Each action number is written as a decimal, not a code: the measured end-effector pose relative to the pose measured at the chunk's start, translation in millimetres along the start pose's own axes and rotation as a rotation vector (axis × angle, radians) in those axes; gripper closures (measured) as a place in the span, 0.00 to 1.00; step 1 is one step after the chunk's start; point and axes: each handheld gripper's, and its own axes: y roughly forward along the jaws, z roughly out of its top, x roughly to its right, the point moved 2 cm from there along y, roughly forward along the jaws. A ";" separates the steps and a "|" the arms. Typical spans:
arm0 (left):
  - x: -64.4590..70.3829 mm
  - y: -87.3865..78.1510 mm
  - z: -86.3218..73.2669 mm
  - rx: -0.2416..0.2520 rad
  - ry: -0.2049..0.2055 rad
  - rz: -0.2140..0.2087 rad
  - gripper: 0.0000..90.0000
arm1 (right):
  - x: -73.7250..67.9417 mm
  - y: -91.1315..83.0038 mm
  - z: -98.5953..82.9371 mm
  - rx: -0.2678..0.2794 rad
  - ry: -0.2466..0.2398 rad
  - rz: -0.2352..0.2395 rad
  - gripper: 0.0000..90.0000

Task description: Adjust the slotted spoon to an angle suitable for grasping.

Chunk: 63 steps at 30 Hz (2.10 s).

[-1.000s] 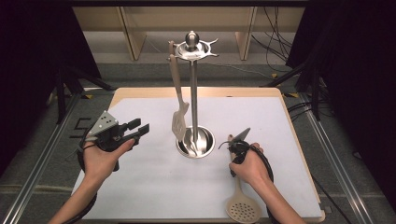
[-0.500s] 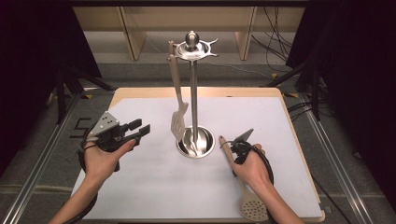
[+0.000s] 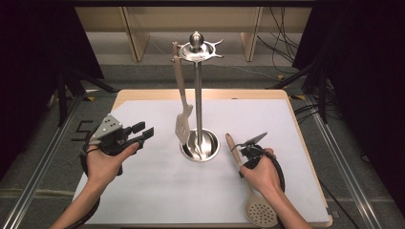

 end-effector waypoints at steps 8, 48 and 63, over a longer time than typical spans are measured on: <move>0.5 0.2 -0.1 -0.001 0.001 -0.001 0.61 | 3.5 -8.7 -5.6 0.091 0.023 0.053 0.88; 9.3 1.5 5.1 0.035 -0.018 -0.028 0.52 | -22.2 -54.6 -22.8 0.744 -0.242 0.125 0.88; 12.8 1.6 9.3 0.044 -0.008 -0.033 0.52 | -34.9 -68.8 -18.7 0.814 -0.259 0.142 0.88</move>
